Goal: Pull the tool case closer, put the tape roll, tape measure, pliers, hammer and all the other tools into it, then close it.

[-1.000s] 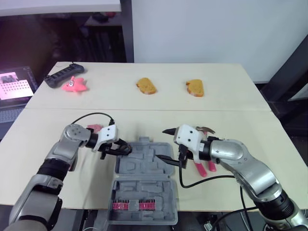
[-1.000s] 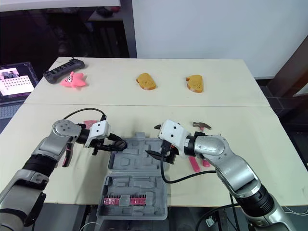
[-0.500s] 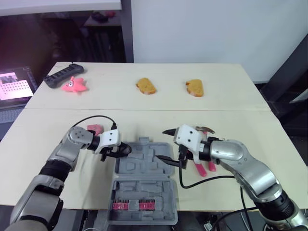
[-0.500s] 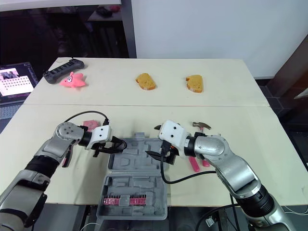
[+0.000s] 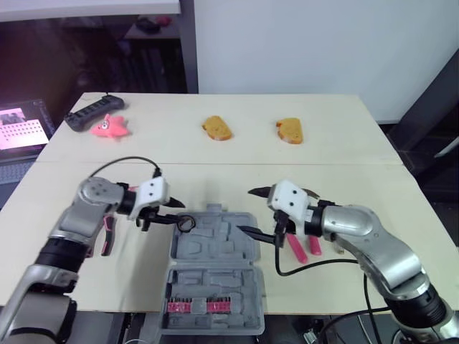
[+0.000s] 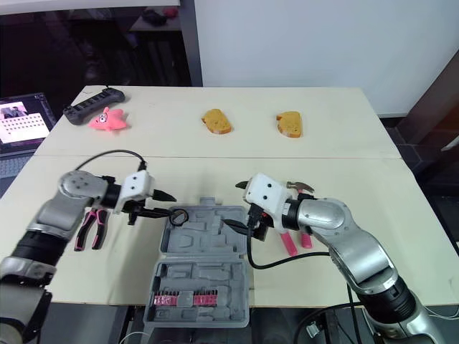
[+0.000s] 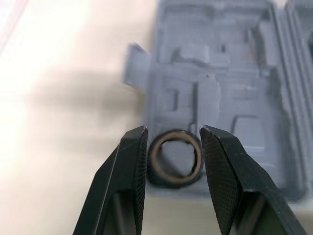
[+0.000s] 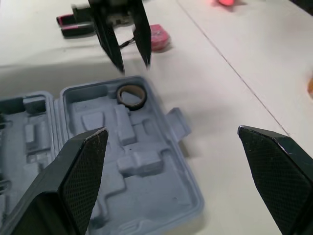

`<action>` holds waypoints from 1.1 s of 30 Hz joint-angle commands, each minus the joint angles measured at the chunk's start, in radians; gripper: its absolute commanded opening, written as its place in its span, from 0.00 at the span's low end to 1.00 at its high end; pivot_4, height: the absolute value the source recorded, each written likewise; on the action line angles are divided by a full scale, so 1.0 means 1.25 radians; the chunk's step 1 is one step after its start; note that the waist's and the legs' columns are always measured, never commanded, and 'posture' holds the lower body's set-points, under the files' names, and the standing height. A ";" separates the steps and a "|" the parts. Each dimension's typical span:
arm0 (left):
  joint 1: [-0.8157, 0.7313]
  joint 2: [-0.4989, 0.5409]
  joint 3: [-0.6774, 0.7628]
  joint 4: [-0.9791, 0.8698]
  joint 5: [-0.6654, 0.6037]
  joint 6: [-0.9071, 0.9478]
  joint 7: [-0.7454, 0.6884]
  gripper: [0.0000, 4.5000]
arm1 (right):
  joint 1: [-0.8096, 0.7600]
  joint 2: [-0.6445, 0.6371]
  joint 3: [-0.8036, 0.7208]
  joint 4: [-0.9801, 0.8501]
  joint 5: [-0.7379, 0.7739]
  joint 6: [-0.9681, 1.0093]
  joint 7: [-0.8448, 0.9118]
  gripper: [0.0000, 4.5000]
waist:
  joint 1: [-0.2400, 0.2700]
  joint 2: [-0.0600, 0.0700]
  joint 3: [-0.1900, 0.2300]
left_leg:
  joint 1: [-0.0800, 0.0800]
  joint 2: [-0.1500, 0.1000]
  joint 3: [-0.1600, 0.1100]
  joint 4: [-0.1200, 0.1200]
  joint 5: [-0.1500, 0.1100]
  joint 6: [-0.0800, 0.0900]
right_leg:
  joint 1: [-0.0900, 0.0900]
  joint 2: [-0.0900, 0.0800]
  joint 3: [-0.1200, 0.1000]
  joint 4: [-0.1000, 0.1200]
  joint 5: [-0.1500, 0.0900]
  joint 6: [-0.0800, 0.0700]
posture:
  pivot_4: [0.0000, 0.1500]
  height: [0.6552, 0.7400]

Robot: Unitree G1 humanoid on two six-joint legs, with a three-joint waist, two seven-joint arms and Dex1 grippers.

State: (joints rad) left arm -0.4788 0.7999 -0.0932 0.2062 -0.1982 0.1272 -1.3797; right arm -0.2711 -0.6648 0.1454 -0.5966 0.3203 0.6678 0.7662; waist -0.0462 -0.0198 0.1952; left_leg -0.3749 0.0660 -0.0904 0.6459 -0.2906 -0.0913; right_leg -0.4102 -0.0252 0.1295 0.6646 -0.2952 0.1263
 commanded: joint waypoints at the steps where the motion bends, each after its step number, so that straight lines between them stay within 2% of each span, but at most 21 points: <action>1: 0.047 0.074 0.116 -0.016 -0.075 0.101 0.009 0.40 | 0.066 -0.039 -0.129 -0.021 0.049 -0.036 0.031 1.00 | 0.001 0.000 0.000 | 0.000 0.000 0.000 0.000 0.000 0.000 | 0.000 0.000 0.000 0.000 0.000 0.000 | 1.00 1.00; 3: 0.072 0.108 0.156 0.039 -0.069 0.093 0.030 0.40 | 0.116 -0.058 -0.173 -0.006 0.050 -0.070 0.046 1.00 | 0.001 0.000 0.000 | 0.000 0.000 0.000 0.000 0.000 0.001 | 0.000 0.000 0.000 0.000 0.000 0.000 | 1.00 1.00; 7: 0.183 0.217 0.294 0.304 -0.028 -0.028 0.132 0.40 | 0.292 -0.079 -0.333 0.099 0.025 -0.217 0.087 1.00 | -0.003 0.000 0.000 | 0.001 0.000 0.000 0.000 0.000 0.001 | 0.000 0.000 0.000 -0.001 -0.001 0.000 | 1.00 1.00; 11: 0.288 0.270 0.403 0.461 -0.053 -0.116 0.156 0.40 | 0.431 -0.086 -0.472 0.221 0.026 -0.355 0.150 1.00 | -0.006 0.000 0.001 | 0.000 0.000 0.002 0.000 -0.002 0.003 | 0.000 -0.001 0.000 -0.002 -0.001 0.000 | 1.00 1.00; 14: 0.363 0.294 0.440 0.554 -0.042 -0.175 0.171 0.59 | 0.496 -0.086 -0.540 0.336 0.018 -0.455 0.187 1.00 | 0.001 -0.001 0.001 | 0.002 0.000 0.002 0.000 -0.002 0.003 | 0.001 -0.001 0.000 -0.002 -0.003 -0.003 | 1.00 1.00; 18: 0.397 0.281 0.477 0.548 -0.074 -0.180 0.164 0.99 | 0.518 -0.087 -0.568 0.427 0.021 -0.528 0.212 1.00 | 0.003 -0.001 0.000 | 0.002 0.000 0.003 0.000 -0.002 0.002 | 0.001 -0.001 0.000 -0.002 -0.004 -0.004 | 1.00 1.00; 27: 0.441 0.272 0.498 0.504 -0.089 -0.179 0.167 0.99 | 0.521 -0.090 -0.573 0.520 0.024 -0.573 0.212 1.00 | -0.002 0.000 0.000 | 0.002 0.000 0.003 -0.001 -0.001 0.002 | 0.001 -0.001 0.001 -0.002 -0.004 -0.004 | 1.00 1.00; 33: 0.457 0.254 0.509 0.451 -0.110 -0.155 0.171 0.99 | 0.493 -0.076 -0.533 0.476 0.038 -0.538 0.191 1.00 | 0.000 0.000 0.000 | 0.002 0.000 0.004 0.000 -0.001 0.002 | 0.001 -0.001 0.001 -0.002 -0.004 -0.004 | 1.00 1.00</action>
State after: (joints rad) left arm 0.0859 1.1226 0.5039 0.8085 -0.3008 -0.0846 -1.1711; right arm 0.3600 -0.7629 -0.5212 0.0524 0.3460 -0.0183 1.0202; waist -0.0466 -0.0198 0.1956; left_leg -0.3720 0.0661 -0.0858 0.6453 -0.2923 -0.0893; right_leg -0.4085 -0.0264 0.1311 0.6626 -0.2997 0.1215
